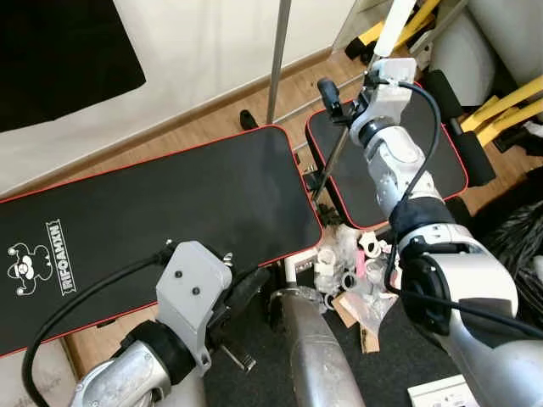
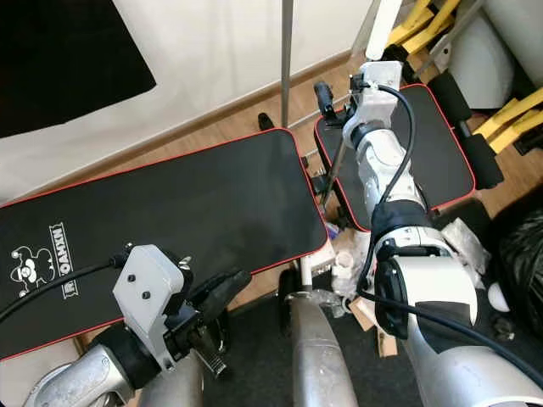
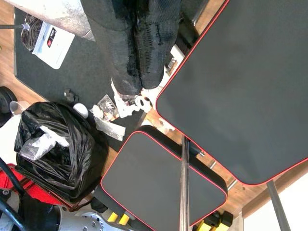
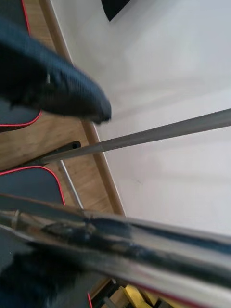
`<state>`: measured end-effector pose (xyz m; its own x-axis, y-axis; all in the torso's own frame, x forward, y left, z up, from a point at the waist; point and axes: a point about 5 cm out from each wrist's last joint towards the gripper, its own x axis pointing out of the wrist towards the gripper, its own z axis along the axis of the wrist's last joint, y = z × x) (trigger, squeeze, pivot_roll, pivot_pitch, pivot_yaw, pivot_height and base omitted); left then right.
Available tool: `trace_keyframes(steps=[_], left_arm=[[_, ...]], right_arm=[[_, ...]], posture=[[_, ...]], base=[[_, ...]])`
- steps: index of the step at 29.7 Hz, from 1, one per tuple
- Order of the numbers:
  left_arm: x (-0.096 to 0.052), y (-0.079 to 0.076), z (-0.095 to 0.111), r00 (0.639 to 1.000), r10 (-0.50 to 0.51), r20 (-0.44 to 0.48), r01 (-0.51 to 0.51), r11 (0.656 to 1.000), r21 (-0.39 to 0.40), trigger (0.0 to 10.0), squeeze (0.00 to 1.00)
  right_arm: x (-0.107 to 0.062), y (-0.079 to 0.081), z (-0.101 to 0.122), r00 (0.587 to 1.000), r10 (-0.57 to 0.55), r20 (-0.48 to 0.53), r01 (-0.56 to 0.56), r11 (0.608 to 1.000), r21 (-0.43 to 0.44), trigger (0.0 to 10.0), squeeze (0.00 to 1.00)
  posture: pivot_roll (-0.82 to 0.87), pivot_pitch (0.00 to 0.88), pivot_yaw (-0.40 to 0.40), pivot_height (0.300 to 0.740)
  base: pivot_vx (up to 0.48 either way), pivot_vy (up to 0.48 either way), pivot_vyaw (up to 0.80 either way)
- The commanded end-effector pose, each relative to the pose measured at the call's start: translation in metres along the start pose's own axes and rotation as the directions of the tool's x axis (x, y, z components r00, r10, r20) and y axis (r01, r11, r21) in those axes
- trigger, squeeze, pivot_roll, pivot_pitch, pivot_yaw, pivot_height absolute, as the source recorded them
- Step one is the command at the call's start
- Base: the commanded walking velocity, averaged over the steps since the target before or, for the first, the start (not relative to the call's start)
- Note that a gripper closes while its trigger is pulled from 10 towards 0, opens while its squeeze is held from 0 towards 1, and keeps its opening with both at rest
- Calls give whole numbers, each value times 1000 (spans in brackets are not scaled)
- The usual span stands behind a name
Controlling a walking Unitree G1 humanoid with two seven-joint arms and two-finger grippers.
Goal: Sweep floor
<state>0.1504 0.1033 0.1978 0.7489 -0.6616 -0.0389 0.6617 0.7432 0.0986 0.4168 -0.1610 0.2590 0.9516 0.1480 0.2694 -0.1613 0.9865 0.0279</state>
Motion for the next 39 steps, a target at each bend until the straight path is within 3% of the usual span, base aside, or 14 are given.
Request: trace_keyframes(steps=[1, 18, 21, 23, 25, 28, 30, 39], left_arm=[[-3, -8, -3, 999, -29, -17, 28, 999, -27, 10000, 0], [-1, -13, -2, 999, -43, -8, 42, 999, -30, 10000, 0], [1, -11, -2, 999, -36, -15, 36, 999, -25, 10000, 0], [5, -9, -3, 999, -24, -30, 24, 1000, -13, 10000, 0], [8, -7, -5, 999, -19, -31, 19, 1000, -7, 10000, 0], [15, -3, -10, 999, -14, -33, 14, 1000, -1, 10000, 0], [20, 0, -14, 999, -10, -33, 11, 1000, 4, 10000, 0], [34, 11, -21, 1000, 8, -22, -7, 1000, 25, 10000, 0]], right_arm=[[-3, -5, -9, 999, -28, -25, 28, 1000, -10, 0, 0], [-4, -9, -8, 999, -49, 0, 49, 999, -21, 0, 0], [-6, -11, -5, 999, -29, 39, 29, 1000, -6, 0, 0], [-10, -12, 1, 994, 39, 106, -47, 996, 81, 0, 0], [-14, -12, 6, 987, 78, 142, -93, 991, 100, 0, 0], [-21, -13, 12, 979, 112, 172, -128, 988, 85, 0, 0], [-28, -13, 18, 973, 136, 184, -142, 990, 19, 0, 0], [-41, -9, 19, 976, 183, 118, -170, 979, -112, 0, 0]], posture=[[93, 602, -150, 740], [85, 600, -160, 740], [73, 583, -165, 740], [47, 537, -174, 740], [40, 512, -178, 740], [25, 483, -179, 740], [17, 453, -178, 740], [-19, 381, -178, 740]], base=[[0, 0, 0], [0, 0, 0], [0, 0, 0], [0, 0, 0], [0, 0, 0], [0, 0, 0], [0, 0, 0], [0, 0, 0]])
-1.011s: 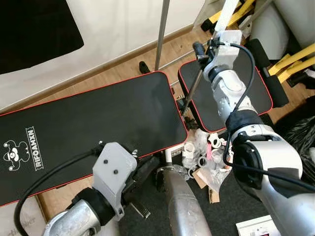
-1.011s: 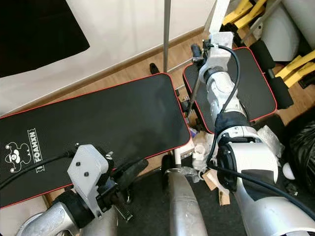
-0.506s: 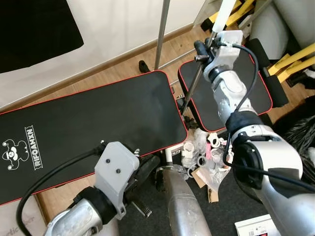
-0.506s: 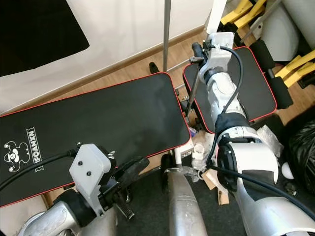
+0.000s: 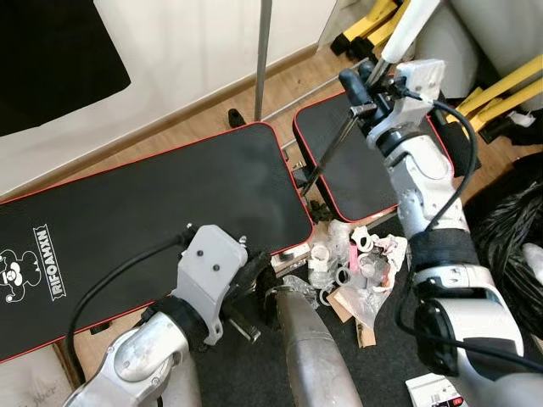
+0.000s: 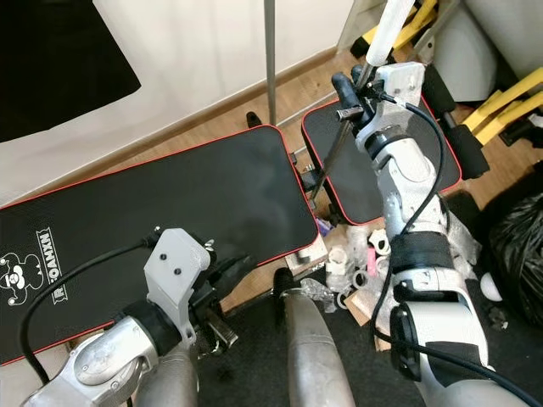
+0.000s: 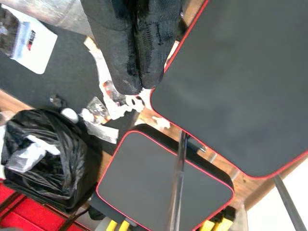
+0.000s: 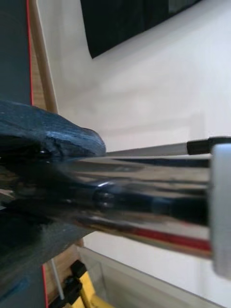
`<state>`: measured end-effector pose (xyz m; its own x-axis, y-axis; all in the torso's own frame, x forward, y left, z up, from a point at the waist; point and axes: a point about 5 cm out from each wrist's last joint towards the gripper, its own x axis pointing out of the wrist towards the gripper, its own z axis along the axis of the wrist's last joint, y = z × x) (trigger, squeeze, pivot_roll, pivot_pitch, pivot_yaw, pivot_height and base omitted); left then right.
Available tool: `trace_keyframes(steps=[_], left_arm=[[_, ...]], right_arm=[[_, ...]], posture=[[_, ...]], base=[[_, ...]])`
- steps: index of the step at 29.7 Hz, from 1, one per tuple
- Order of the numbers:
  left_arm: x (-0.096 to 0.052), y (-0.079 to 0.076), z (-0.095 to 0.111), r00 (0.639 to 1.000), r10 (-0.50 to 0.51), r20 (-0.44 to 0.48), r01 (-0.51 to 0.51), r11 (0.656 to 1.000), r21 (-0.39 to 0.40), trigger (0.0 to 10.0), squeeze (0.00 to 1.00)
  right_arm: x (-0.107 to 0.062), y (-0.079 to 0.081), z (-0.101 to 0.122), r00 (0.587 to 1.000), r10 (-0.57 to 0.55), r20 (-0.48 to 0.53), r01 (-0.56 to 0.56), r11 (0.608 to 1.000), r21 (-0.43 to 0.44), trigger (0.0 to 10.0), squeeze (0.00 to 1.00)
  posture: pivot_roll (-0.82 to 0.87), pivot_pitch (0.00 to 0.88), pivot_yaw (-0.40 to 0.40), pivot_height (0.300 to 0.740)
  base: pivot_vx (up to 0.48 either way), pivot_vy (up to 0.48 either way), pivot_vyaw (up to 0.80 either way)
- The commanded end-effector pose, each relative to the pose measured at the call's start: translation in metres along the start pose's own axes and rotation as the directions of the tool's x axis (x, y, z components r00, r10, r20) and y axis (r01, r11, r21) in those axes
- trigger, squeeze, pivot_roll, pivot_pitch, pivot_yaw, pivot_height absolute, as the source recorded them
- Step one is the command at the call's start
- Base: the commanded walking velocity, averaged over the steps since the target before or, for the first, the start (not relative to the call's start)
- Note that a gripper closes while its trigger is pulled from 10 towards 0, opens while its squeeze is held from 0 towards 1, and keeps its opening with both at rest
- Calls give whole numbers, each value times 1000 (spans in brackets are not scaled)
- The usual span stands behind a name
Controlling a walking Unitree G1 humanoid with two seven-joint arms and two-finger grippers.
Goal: Sweep floor
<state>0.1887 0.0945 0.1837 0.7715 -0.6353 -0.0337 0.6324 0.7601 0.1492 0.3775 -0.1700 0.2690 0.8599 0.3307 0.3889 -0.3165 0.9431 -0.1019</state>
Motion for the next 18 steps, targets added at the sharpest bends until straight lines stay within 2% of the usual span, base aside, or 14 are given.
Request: trace_keyframes(steps=[1, 6, 11, 12, 14, 15, 18], left_arm=[[0, -5, -7, 999, -26, -20, 25, 999, -22, 10000, 0], [8, -1, -10, 1000, -17, -11, 17, 1000, -13, 10000, 0], [12, 3, -13, 1000, -8, -6, 8, 1000, -7, 10000, 0], [15, 6, -16, 1000, 2, -3, -2, 1000, -20, 10000, 0], [16, 7, -17, 1000, 4, -1, -4, 1000, -22, 10000, 0], [17, 8, -18, 1000, 6, 0, -6, 1000, -23, 10000, 0], [20, 9, -19, 1000, -2, 7, 3, 999, -47, 10000, 0]], right_arm=[[-7, -5, -1, 1000, -13, -22, 12, 999, -40, 0, 0], [-10, 0, 1, 999, -8, -47, 7, 1000, -26, 0, 0], [-14, 4, 4, 999, -5, -51, 6, 1000, 26, 0, 0], [-23, 7, -2, 995, 1, -95, 3, 999, 49, 2745, 0], [-28, 9, -3, 994, 4, -113, 3, 998, 57, 2745, 0], [-34, 11, -4, 991, 6, -133, 4, 997, 73, 10000, 0], [-43, 17, -7, 985, 16, -173, 3, 994, 111, 10000, 0]], posture=[[-19, 381, -178, 740], [-28, 363, -184, 740], [-37, 339, -189, 740], [-43, 328, -193, 740], [-43, 328, -193, 740], [-56, 316, -193, 740], [-70, 306, -194, 740]], base=[[0, 0, 0], [0, 0, 0], [0, 0, 0], [0, 0, 0], [0, 0, 0], [0, 0, 0], [0, 0, 0]])
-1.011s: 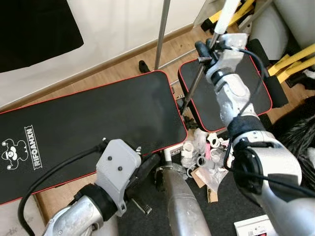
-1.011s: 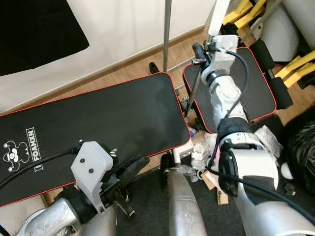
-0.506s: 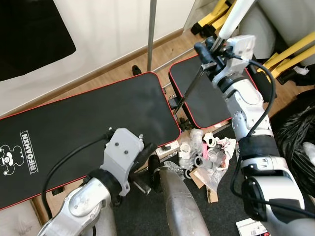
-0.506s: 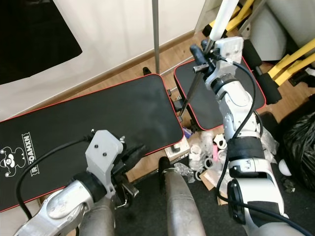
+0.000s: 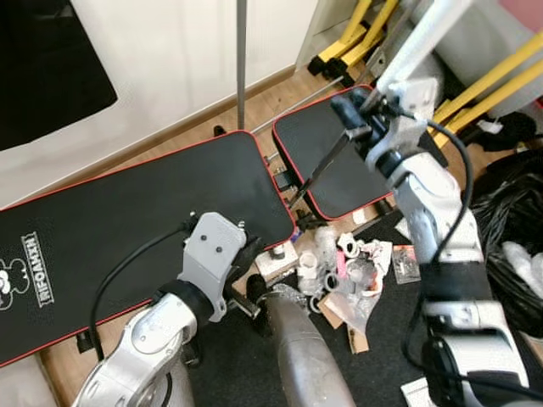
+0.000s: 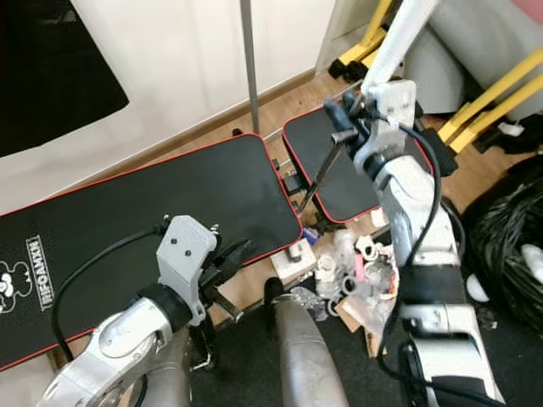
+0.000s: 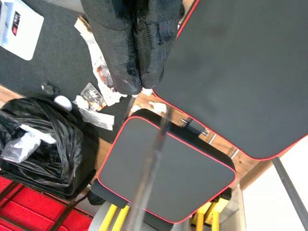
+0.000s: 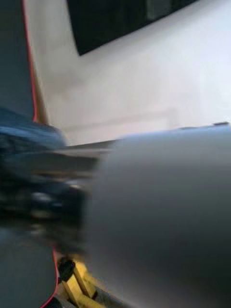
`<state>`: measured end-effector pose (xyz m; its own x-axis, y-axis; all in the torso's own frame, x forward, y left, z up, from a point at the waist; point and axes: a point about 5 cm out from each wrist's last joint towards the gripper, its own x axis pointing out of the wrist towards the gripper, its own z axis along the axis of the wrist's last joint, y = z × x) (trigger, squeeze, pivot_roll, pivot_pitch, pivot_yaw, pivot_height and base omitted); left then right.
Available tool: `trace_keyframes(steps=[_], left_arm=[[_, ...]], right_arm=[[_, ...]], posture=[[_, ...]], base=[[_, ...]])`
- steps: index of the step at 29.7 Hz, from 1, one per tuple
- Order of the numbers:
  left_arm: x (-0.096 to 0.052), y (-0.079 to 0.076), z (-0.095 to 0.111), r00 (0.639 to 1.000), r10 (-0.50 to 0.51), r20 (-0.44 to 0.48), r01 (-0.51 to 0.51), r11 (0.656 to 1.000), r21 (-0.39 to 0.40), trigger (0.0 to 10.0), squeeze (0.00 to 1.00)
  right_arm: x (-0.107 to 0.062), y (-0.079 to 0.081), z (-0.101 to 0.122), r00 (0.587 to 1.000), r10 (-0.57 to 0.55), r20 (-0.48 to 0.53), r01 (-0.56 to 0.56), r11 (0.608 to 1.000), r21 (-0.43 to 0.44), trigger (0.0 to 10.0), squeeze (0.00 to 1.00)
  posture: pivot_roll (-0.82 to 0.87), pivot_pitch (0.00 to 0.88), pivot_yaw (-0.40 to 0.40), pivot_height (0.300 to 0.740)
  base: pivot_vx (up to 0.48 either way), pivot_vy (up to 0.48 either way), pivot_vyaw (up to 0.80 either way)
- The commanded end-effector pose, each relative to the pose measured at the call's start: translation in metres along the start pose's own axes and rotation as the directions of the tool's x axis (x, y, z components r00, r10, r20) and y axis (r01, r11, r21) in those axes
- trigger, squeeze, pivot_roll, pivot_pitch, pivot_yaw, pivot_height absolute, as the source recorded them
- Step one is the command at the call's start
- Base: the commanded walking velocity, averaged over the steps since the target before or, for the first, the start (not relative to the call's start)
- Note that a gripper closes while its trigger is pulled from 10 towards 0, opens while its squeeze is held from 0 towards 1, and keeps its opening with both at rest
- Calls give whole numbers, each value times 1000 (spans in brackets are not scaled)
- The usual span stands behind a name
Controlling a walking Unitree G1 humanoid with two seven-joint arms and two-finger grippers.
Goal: Sweep floor
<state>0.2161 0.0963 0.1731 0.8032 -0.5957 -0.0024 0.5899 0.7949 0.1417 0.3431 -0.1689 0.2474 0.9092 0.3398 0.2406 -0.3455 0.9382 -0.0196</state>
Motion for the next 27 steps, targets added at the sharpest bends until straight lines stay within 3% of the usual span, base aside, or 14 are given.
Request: trace_keyframes(steps=[1, 5, 7, 16, 21, 27], left_arm=[[-1, -8, -7, 998, -57, -17, 56, 998, -39, 10000, 0], [1, -9, -7, 997, -70, -17, 68, 994, -85, 10000, 0], [5, -4, -8, 999, -48, -10, 45, 986, -160, 10000, 0], [11, 2, -13, 1000, -2, -21, -1, 985, -172, 10000, 0], [16, 8, -19, 998, 40, -46, -49, 977, -208, 10000, 0], [18, 9, -19, 998, 45, -33, -50, 980, -194, 10000, 0]], right_arm=[[-5, 2, -3, 1000, 6, -18, -6, 1000, 23, 10000, 0], [-8, 5, -5, 999, 18, -32, -16, 999, 34, 10000, 0], [-16, 8, -10, 998, 25, -59, -21, 998, 62, 10000, 0], [-22, 17, 1, 997, 68, -25, -65, 994, 89, 10000, 0], [-25, 27, 3, 995, 92, -42, -88, 992, 88, 10000, 0], [-28, 44, -2, 989, 135, -65, -127, 984, 122, 10000, 0]], posture=[[-70, 306, -194, 740], [-75, 299, -194, 740], [-78, 287, -195, 740], [-84, 257, -196, 740], [-82, 240, -201, 740], [-81, 233, -201, 740]], base=[[0, 0, 0], [0, 0, 0], [0, 0, 0], [0, 0, 0], [0, 0, -800], [0, 0, -800]])
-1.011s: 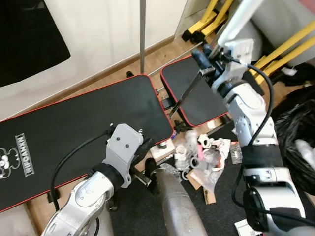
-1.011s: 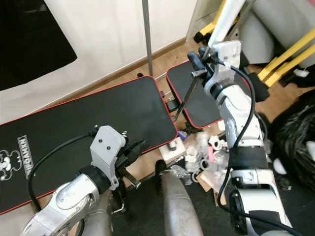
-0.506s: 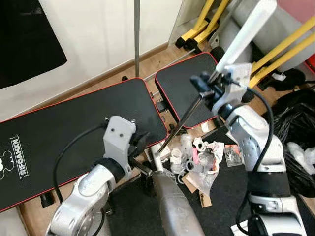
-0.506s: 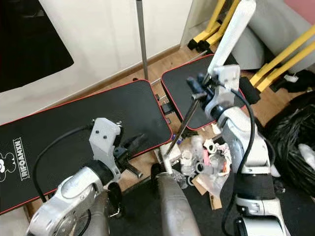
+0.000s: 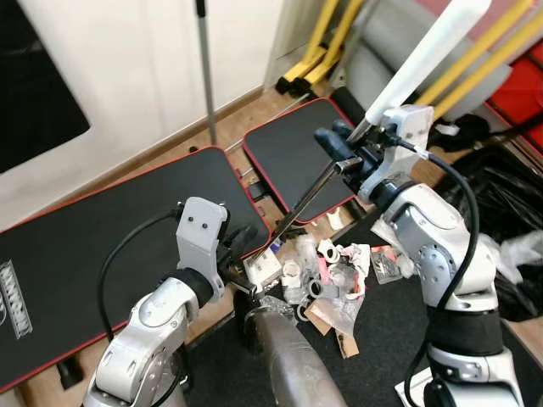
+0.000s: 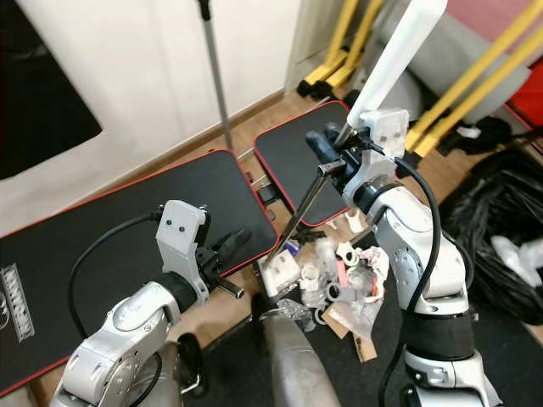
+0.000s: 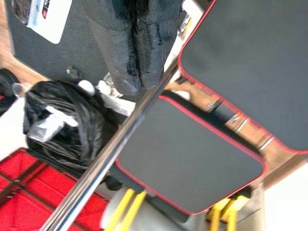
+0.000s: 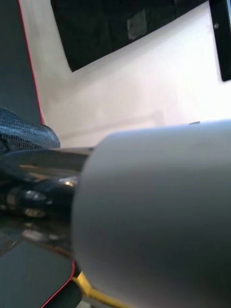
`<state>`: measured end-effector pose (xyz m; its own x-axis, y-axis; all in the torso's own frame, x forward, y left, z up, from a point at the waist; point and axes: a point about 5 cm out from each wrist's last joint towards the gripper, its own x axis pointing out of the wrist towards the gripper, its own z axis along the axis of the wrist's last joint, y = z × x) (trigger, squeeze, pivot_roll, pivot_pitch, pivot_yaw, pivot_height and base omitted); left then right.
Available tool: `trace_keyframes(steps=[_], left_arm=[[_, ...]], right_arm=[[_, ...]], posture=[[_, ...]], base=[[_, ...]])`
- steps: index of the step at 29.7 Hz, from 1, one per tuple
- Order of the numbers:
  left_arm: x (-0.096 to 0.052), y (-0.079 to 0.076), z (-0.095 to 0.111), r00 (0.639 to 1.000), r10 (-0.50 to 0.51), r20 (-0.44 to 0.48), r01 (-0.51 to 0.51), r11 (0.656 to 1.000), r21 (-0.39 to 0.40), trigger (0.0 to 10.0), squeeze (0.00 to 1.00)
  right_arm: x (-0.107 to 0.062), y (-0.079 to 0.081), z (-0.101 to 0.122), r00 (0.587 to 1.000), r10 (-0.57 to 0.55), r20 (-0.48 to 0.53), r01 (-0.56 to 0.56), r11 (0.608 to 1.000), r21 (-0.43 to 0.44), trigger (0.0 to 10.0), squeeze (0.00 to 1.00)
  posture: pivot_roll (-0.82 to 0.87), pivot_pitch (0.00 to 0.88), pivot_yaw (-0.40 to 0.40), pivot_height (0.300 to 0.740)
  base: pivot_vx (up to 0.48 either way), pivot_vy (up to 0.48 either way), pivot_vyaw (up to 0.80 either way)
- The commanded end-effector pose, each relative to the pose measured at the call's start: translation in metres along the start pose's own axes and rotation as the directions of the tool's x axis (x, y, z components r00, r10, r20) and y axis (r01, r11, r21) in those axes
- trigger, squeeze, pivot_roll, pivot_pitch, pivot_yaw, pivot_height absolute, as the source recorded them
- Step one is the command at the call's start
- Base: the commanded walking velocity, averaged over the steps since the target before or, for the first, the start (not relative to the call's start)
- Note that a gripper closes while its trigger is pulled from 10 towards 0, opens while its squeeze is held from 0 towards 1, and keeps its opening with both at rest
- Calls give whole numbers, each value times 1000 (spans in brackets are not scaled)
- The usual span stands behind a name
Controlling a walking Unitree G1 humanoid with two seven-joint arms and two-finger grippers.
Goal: Sweep floor
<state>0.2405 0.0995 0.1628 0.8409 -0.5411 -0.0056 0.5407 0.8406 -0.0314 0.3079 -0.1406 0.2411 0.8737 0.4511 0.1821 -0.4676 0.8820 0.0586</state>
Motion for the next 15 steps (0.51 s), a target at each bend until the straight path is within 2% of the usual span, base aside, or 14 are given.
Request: trace_keyframes(steps=[1, 15], left_arm=[[0, -5, -8, 1000, -16, -24, 16, 1000, -22, 10000, 0], [4, -3, -12, 1000, -10, -28, 9, 999, -31, 10000, 0]], right_arm=[[-3, 5, -3, 1000, 16, -11, -16, 1000, 13, 10000, 0], [-3, 18, -4, 998, 60, -10, -59, 996, 66, 10000, 0]], posture=[[-81, 233, -201, 740], [-82, 212, -201, 740]], base=[[0, 0, -800], [0, 0, -800]])
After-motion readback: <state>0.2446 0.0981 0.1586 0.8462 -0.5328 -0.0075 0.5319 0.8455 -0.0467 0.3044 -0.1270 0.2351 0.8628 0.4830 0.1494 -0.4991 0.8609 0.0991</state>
